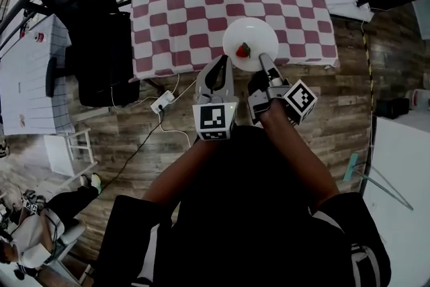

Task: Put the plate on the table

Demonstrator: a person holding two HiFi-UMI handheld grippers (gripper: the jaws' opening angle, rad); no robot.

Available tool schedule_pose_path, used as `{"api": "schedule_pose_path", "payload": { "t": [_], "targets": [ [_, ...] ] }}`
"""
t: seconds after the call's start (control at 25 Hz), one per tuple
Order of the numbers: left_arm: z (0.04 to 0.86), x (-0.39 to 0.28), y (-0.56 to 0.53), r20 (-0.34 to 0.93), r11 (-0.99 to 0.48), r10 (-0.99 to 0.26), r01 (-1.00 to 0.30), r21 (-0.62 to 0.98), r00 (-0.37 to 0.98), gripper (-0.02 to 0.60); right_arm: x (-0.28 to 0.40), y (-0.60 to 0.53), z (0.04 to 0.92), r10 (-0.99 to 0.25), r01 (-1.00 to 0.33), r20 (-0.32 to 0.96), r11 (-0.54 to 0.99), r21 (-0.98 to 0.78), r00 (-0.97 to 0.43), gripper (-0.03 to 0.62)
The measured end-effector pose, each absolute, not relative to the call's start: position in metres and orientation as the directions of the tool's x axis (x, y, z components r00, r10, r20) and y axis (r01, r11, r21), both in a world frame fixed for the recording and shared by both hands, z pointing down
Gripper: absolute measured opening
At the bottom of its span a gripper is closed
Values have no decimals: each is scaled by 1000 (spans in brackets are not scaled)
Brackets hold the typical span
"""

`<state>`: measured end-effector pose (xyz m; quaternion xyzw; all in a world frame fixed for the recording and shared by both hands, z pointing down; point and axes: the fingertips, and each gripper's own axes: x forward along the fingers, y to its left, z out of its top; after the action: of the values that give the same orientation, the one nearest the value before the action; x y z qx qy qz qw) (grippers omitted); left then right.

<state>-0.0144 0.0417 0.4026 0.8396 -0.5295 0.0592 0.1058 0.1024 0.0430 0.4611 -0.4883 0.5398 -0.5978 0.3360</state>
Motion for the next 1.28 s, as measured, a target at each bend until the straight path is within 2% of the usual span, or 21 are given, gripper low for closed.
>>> {"api": "schedule_pose_path", "payload": {
  "t": [0.12,0.36,0.84,1.28],
  "targets": [
    [402,-15,33,204,-435,-869,-892,120,451,11,94,34,458,-936,-123,195,-165,-979,-294,20],
    [410,-20,22,206,-453,-858,-882,132,471,11,84,31,471,-921,-151,262,-227,-962,-288,19],
    [418,-62,5,222,-400,-881,-909,120,417,11,48,8,477,-909,-123,241,-211,-970,-339,20],
    [421,-66,-7,216,-392,-885,-910,134,413,11,48,-3,480,-906,-137,264,-231,-963,-329,18]
  ]
}}
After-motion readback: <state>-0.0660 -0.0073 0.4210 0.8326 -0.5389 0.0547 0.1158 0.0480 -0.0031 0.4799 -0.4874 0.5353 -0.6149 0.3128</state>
